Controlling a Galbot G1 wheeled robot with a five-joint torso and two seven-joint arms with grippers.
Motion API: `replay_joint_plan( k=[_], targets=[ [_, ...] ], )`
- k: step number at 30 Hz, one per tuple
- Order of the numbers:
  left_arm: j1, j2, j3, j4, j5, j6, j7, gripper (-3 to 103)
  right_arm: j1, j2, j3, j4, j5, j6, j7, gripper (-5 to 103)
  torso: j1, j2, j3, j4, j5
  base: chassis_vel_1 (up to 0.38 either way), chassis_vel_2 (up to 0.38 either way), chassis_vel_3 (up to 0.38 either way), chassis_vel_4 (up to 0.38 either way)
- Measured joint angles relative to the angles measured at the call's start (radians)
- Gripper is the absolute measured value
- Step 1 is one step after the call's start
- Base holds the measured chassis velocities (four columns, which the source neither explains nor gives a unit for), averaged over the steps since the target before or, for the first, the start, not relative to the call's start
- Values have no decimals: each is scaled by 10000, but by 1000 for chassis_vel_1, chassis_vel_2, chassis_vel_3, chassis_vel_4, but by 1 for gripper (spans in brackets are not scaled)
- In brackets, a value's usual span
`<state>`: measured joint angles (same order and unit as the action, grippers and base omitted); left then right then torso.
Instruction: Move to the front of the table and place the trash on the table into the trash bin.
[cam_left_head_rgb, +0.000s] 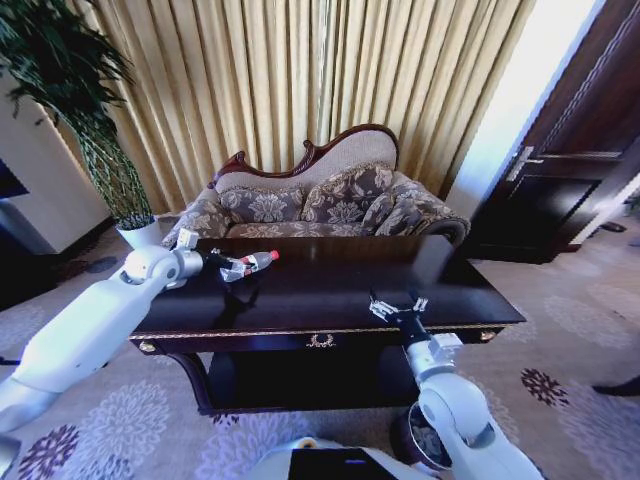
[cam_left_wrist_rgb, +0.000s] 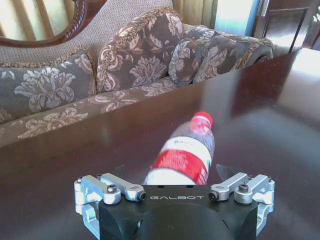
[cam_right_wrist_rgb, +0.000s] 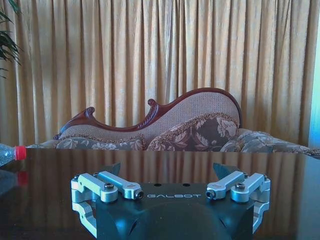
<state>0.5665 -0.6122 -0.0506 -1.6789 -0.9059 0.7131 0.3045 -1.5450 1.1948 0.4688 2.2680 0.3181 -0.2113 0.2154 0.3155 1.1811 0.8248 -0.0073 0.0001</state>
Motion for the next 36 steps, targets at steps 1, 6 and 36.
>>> replay_joint_plan(
  k=[1,6,36],
  targets=[
    [181,31,-126,-55,5,0,36,100,17,0,-19,-7,1,0,1,100,0,0,0,0,-2,0,0,0,0],
    [736,157,-473,-205,88,-2,175,100,73,-22,-52,17,19,-20,1,100,0,1,0,1,-2,0,0,0,0],
    [1351,365,-1037,-352,324,-21,761,54,-94,-29,-1,347,23,-48,93,100,0,1,0,-1,0,0,0,0,0]
  ],
)
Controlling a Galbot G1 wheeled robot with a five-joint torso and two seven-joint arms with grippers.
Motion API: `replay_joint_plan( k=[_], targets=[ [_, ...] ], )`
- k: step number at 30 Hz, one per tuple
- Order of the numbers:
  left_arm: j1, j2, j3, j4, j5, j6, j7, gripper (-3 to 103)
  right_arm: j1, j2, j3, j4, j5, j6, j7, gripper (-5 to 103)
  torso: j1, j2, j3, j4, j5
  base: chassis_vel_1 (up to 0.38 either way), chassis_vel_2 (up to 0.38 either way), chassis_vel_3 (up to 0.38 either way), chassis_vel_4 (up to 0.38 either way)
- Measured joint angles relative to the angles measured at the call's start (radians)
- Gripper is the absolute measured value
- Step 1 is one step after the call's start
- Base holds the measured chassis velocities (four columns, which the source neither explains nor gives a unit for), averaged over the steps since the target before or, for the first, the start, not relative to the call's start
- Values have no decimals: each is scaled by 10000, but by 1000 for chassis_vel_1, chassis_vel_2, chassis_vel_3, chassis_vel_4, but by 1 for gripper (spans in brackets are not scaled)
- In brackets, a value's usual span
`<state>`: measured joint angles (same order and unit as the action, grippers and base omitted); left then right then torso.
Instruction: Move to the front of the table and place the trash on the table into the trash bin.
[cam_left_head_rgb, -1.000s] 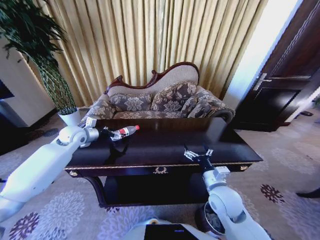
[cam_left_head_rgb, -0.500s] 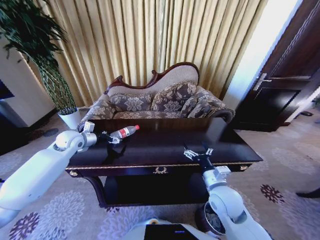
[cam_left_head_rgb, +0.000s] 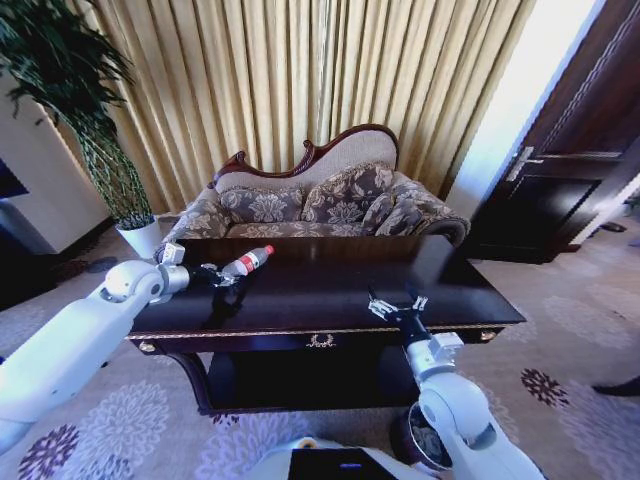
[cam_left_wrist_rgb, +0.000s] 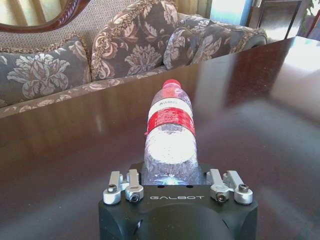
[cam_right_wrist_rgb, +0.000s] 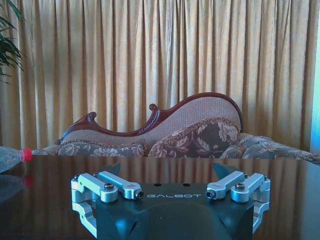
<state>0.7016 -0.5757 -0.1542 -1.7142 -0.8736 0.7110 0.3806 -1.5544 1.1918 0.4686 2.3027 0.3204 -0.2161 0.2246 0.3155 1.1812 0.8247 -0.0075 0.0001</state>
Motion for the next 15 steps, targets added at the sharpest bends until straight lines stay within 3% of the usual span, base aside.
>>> replay_joint_plan(
  k=[8,11,15],
  targets=[
    [272,-86,-216,-161,-245,-130,-243,40,-1,-32,0,61,26,-1,68,100,0,0,0,0,-1,0,0,0,0],
    [300,-108,-284,-235,-345,-537,-421,39,33,-62,-2,70,112,-1,144,100,0,0,0,-1,-2,0,0,0,0],
    [485,-196,-375,-453,-10,-1944,-818,39,176,-253,-60,100,499,-1,194,100,1,0,1,0,0,0,0,0,0]
  ],
)
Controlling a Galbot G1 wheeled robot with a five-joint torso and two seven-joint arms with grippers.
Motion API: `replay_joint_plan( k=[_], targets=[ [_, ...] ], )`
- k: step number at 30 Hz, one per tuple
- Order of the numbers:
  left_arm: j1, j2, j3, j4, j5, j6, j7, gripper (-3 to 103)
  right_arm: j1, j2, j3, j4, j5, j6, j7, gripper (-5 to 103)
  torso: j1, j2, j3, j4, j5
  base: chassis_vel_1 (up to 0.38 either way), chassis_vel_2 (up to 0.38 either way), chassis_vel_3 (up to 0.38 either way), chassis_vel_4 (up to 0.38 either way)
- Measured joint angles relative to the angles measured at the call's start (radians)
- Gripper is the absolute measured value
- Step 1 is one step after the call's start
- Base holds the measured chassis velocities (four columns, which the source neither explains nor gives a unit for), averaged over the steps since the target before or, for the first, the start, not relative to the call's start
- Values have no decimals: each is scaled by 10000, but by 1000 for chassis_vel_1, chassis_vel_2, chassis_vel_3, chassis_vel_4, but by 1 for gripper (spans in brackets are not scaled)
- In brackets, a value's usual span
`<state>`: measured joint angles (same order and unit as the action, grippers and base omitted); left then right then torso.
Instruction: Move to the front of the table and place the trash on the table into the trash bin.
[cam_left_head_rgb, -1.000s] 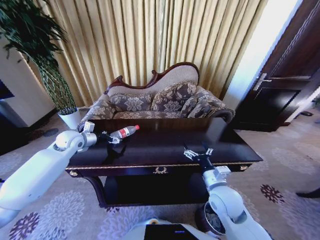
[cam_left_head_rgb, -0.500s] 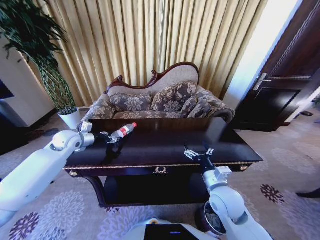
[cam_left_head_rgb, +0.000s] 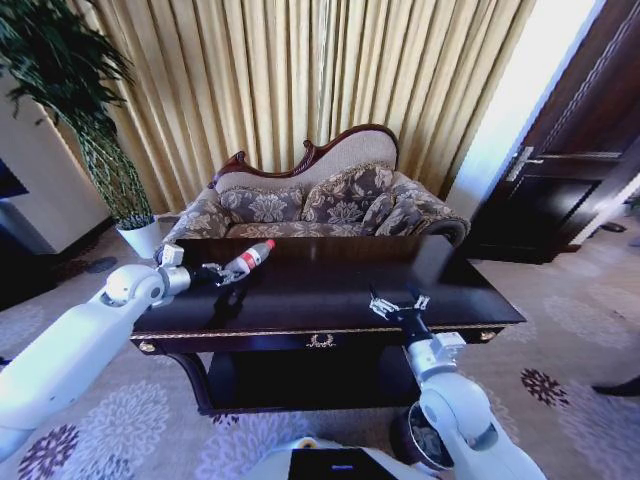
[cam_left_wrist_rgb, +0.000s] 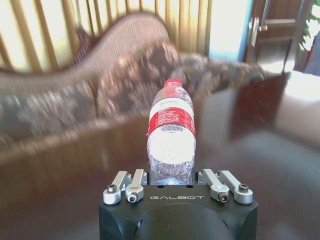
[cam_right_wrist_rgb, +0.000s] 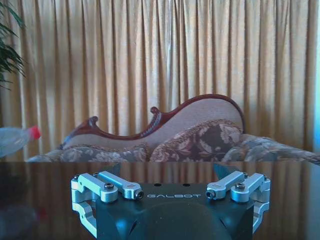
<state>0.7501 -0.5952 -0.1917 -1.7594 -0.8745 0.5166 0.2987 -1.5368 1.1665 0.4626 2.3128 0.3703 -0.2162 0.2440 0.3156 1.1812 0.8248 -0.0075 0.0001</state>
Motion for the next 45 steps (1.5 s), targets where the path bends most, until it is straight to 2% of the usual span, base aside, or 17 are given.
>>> replay_joint_plan(
  k=[1,2,3,6,7,12,13,15,17,18,20,22,26,32,37,45],
  targets=[
    [105,-68,-1,-80,351,-776,-252,39,94,-122,-26,23,315,-1,-33,100,0,0,0,0,-1,0,0,0,0],
    [105,-68,-1,-80,351,-776,-252,39,94,-122,-26,23,315,-1,-33,100,0,0,0,0,-1,0,0,0,0],
    [205,-135,4,-148,768,-1450,-503,39,201,-259,-54,48,754,-11,-88,100,-1,0,0,0,0,0,0,0,0],
    [431,-436,9,-280,2534,-3034,-1127,39,725,-754,-104,273,2954,-257,-230,100,0,0,0,2,-1,0,0,0,0],
    [431,-436,9,-280,2534,-3034,-1127,39,725,-754,-104,273,2954,-257,-230,100,0,0,0,2,-1,0,0,0,0],
    [508,-771,127,-495,4488,-4673,-2425,39,1536,-1481,-81,344,5619,-362,-648,100,1,-1,1,0,1,0,0,0,0],
    [508,-771,127,-495,4488,-4673,-2425,39,1536,-1481,-81,344,5619,-362,-648,100,1,-1,1,0,1,0,0,0,0],
    [433,-941,348,-536,5446,-5536,-2873,39,2007,-1815,-116,333,6577,-362,-881,100,1,0,0,1,1,0,0,0,0],
    [303,-1100,552,-589,6233,-5918,-3092,39,2491,-2025,-266,195,7109,-362,-1079,100,1,0,0,0,0,0,0,0,0],
    [303,-1100,552,-589,6233,-5918,-3092,39,2491,-2025,-266,195,7109,-362,-1079,100,1,0,0,0,0,0,0,0,0],
    [-24,-1278,993,-725,7031,-6191,-3171,39,3210,-2190,-567,-72,7680,-362,-1214,100,1,-1,0,1,1,0,0,0,0],
    [-130,-1319,1134,-758,7165,-6207,-3179,39,3464,-2230,-685,-184,7821,-361,-1261,100,1,-1,1,-1,1,0,0,0,0],
    [-1061,-1756,2242,-755,7751,-6188,-3167,39,5593,-2514,-1687,-1187,8306,-356,-1401,100,1,-1,1,2,1,0,0,0,0],
    [-1909,-2188,3051,-428,7917,-6061,-3167,38,7416,-2769,-2668,-2103,8595,-343,-1401,100,3,-3,2,0,0,0,0,0,0],
    [-2304,-2393,3548,-401,7899,-5863,-3132,38,8172,-2692,-3242,-2533,8682,-312,-1377,100,2,-2,2,0,0,0,0,0,0],
    [-2518,-2433,4030,-708,7758,-5460,-3102,38,8375,-2539,-3386,-2699,8878,-290,-1321,100,1,-2,0,0,0,0,0,0,0]
  ],
)
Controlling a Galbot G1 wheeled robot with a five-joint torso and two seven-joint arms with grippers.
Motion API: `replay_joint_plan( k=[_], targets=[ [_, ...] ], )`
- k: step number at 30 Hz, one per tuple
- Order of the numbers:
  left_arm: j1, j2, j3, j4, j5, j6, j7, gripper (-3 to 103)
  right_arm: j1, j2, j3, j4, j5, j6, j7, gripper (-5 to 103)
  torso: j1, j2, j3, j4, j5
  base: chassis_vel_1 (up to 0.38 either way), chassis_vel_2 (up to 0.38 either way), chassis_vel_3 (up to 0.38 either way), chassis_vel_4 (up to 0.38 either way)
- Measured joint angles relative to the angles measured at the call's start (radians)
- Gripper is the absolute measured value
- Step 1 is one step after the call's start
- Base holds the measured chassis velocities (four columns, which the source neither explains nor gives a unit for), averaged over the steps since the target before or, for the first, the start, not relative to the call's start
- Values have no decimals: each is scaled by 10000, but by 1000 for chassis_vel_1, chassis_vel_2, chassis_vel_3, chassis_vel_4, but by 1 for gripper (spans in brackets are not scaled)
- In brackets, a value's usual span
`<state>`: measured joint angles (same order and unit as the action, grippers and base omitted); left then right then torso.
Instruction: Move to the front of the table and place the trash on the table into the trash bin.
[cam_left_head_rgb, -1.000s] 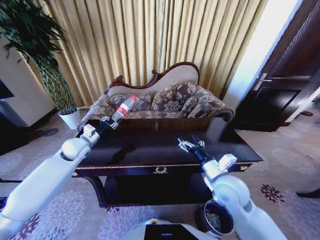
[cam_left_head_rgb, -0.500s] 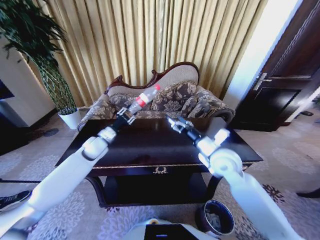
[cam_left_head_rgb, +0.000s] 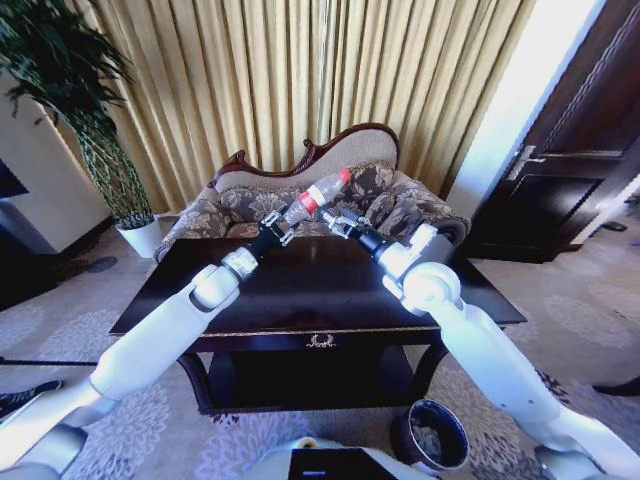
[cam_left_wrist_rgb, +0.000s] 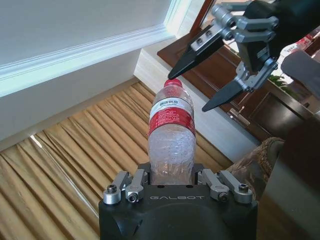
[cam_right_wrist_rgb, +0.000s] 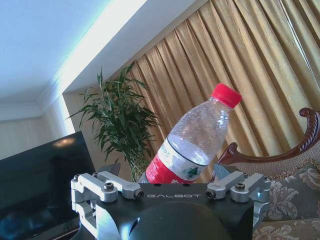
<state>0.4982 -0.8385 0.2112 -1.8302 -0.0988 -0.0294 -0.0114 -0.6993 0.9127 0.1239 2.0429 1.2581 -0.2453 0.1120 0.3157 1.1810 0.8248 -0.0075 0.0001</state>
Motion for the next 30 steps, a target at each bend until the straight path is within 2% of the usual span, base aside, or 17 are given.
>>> replay_joint_plan(
  k=[15,30],
  targets=[
    [-363,-147,796,-385,-169,532,-48,36,159,102,-75,48,-90,-5,341,100,-2,1,0,1,-1,0,0,0,0],
    [-299,-11,766,-574,-129,630,38,35,-99,110,179,-144,-355,-4,286,100,-1,1,0,1,-1,0,0,0,0]
  ],
)
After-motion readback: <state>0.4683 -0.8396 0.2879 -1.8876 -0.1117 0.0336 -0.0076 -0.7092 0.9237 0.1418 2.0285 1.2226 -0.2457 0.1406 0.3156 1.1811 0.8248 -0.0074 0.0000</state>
